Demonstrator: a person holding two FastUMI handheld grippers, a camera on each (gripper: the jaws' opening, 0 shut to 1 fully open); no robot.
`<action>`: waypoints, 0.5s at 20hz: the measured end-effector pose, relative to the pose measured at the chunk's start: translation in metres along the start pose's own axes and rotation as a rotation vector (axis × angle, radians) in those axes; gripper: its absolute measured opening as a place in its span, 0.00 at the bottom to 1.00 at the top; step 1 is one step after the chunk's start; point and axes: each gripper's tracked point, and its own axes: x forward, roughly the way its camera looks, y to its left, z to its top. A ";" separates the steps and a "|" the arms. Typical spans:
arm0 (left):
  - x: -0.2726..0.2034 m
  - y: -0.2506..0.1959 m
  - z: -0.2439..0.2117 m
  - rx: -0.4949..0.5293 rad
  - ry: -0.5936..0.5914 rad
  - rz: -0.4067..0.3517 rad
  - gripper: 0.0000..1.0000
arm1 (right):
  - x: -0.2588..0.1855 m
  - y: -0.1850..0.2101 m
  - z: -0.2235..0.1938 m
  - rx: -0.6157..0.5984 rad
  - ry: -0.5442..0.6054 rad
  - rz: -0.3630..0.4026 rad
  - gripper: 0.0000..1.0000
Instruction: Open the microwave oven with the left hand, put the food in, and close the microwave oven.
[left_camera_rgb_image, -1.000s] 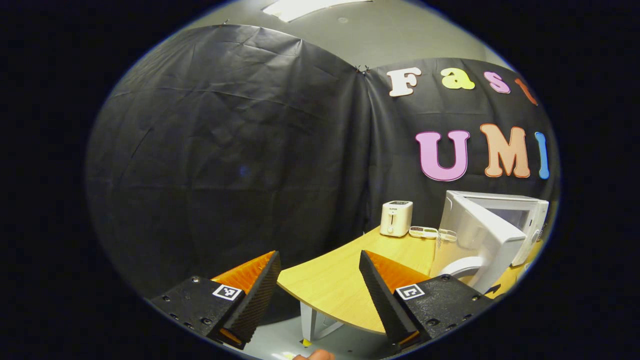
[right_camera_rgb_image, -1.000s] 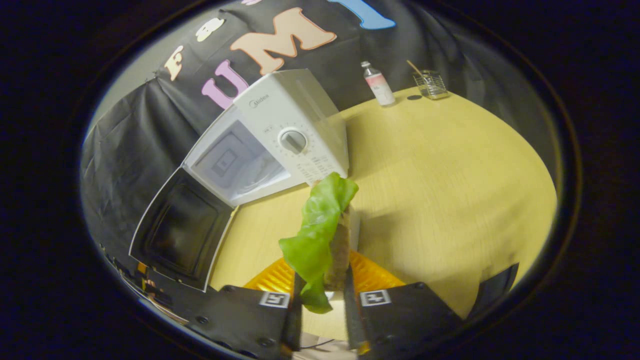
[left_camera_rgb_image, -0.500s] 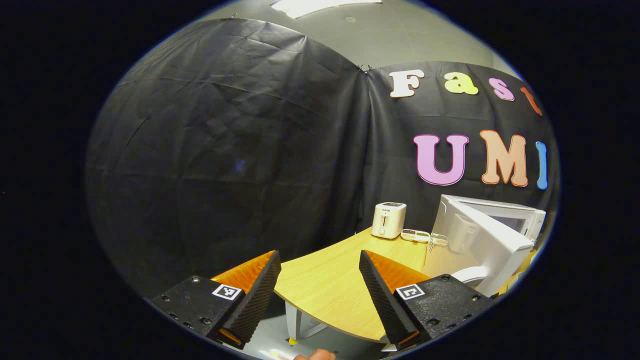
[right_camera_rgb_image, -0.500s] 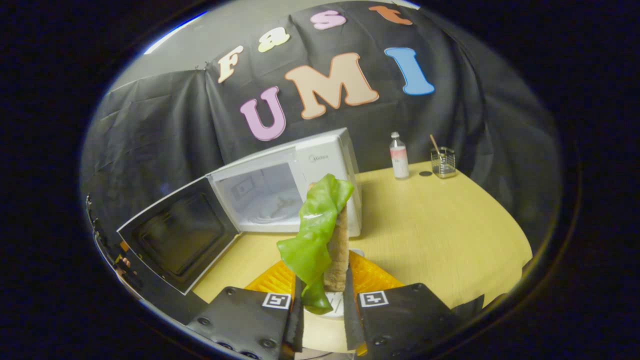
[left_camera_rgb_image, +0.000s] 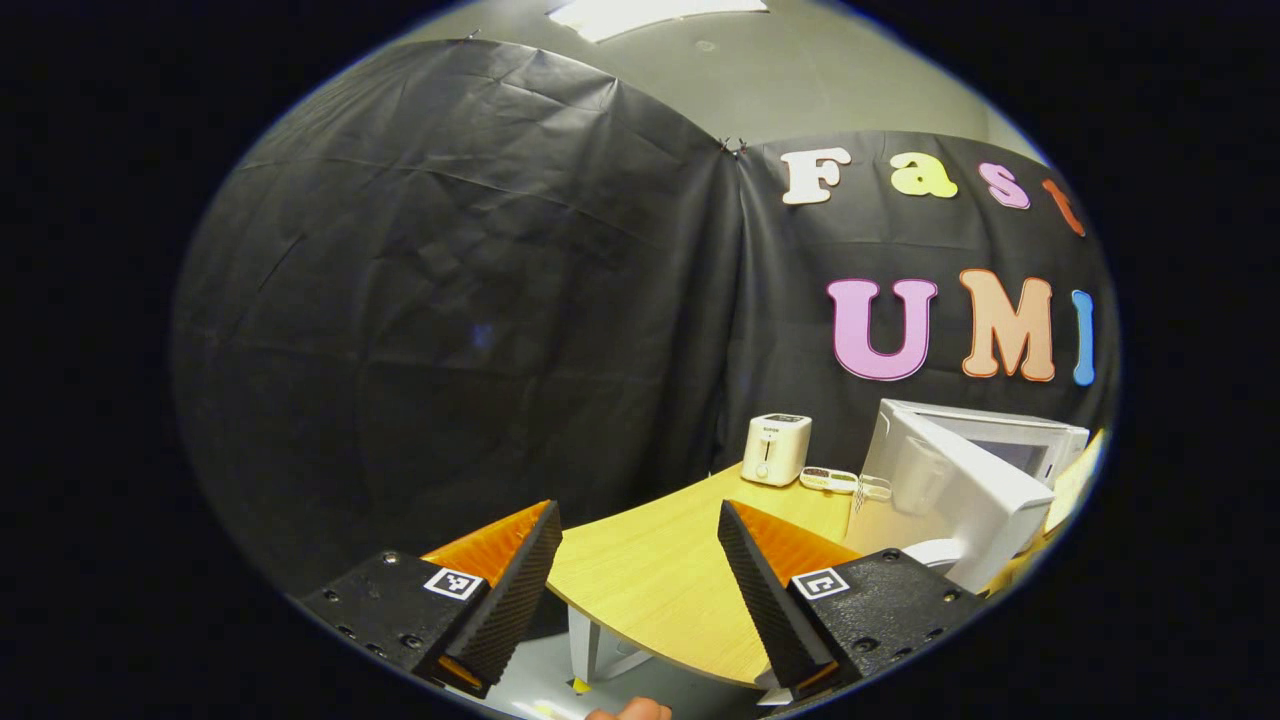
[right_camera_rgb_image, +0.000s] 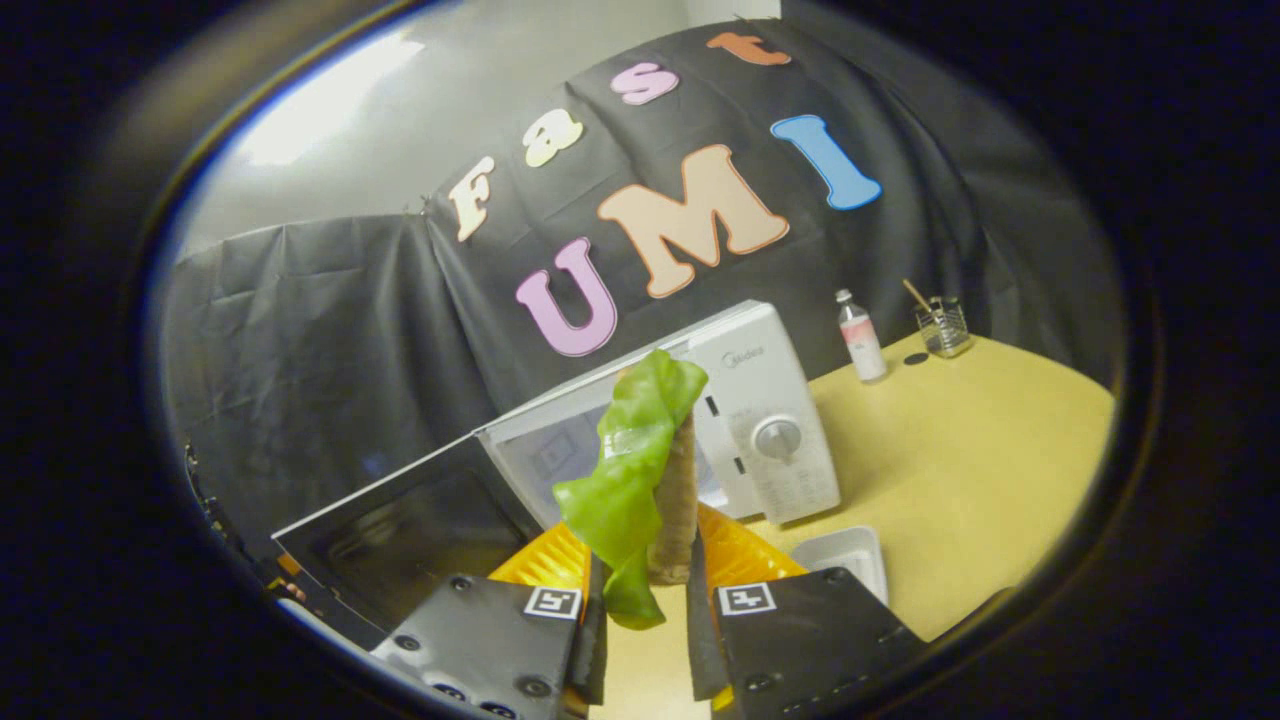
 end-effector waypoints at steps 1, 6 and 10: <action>-0.001 0.003 0.003 0.008 -0.010 0.007 0.96 | 0.008 0.007 -0.006 0.023 -0.010 0.002 0.28; -0.004 0.012 0.015 0.029 -0.049 0.039 0.96 | 0.045 0.037 -0.025 0.084 -0.117 -0.029 0.35; -0.010 0.016 0.019 0.041 -0.064 0.045 0.96 | 0.081 0.055 -0.040 0.151 -0.117 -0.042 0.35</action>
